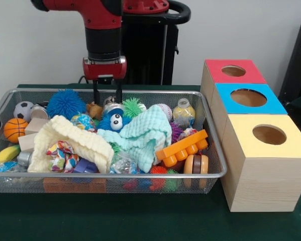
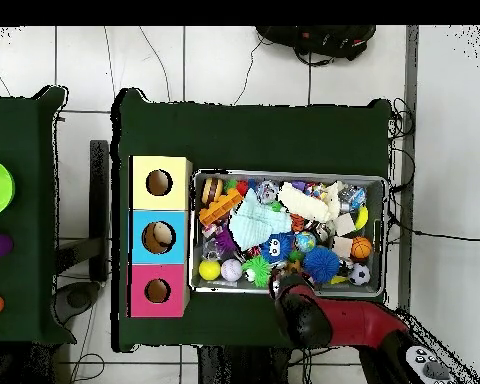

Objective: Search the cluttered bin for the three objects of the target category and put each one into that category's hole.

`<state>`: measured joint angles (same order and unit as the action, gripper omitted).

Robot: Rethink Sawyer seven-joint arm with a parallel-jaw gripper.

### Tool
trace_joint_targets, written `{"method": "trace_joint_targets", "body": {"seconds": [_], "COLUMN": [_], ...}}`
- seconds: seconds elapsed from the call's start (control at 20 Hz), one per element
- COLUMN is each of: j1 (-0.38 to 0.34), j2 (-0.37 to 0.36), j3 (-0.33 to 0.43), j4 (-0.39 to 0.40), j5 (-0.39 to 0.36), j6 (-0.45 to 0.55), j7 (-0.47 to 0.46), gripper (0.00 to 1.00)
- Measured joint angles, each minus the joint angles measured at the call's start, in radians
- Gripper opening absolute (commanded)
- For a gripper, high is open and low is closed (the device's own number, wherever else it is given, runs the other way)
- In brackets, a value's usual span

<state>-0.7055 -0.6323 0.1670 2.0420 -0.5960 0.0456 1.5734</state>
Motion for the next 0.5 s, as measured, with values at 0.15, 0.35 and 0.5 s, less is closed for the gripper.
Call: {"method": "trace_joint_targets", "body": {"seconds": [0.15,0.35,0.5], "j1": [-0.018,-0.048,-0.062], "j2": [-0.009,-0.035,-0.052], "j3": [0.013,0.047,0.071], "j4": [0.000,0.001,0.001], "j5": [0.000,0.009,0.026], "j6": [0.014,0.071,0.118], "j7": [0.000,0.000,0.000], "gripper": [1.00,1.00,1.00]}}
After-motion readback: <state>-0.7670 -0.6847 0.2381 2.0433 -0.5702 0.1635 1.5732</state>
